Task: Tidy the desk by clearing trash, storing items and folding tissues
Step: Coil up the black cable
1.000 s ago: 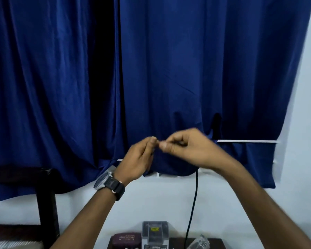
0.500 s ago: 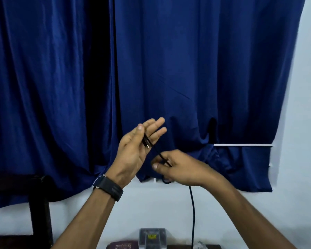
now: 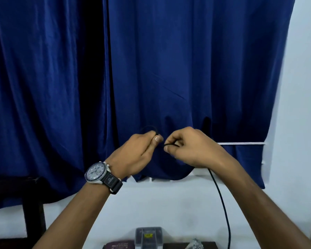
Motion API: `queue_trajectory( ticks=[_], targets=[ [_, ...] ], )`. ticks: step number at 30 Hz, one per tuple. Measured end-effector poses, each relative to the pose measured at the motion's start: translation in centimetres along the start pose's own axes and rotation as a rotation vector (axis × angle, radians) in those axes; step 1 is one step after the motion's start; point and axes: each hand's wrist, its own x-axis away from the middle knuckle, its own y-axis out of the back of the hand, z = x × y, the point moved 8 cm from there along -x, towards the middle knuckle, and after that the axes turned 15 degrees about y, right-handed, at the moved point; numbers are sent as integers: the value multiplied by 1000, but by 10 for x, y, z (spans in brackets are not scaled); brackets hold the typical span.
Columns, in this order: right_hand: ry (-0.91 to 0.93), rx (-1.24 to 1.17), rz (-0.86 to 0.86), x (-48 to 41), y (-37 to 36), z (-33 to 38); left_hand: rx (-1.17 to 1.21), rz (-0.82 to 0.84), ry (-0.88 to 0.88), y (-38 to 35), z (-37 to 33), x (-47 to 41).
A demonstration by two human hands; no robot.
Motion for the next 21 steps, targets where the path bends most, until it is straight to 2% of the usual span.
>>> queue_trajectory(
  ticks=[3, 5, 7, 10, 12, 14, 16, 18, 21],
  targets=[
    [24, -13, -47, -2, 4, -1, 42, 74, 94, 1, 5, 1],
    [10, -59, -101, -3, 5, -5, 180, 166, 217, -1, 13, 1],
    [-14, -184, -104, -5, -2, -8, 485, 313, 356, -8, 19, 4],
    [-68, -643, -84, -8, -20, -1, 1006, 402, 514, -10, 25, 10],
    [-96, -876, -86, -9, -26, 5, 1314, 414, 529, -3, 24, 13],
    [-132, -973, -82, -10, -33, 4, 1512, 414, 491, 9, 23, 13],
    [-133, -957, -71, -10, -42, 3, 1631, 398, 409, 26, 22, 10],
    [-62, -819, -38, -8, -50, 10, 1685, 338, 311, 39, 22, 6],
    [77, -611, 52, -7, -58, 30, 1576, 172, 250, 40, 31, -6]
  ],
)
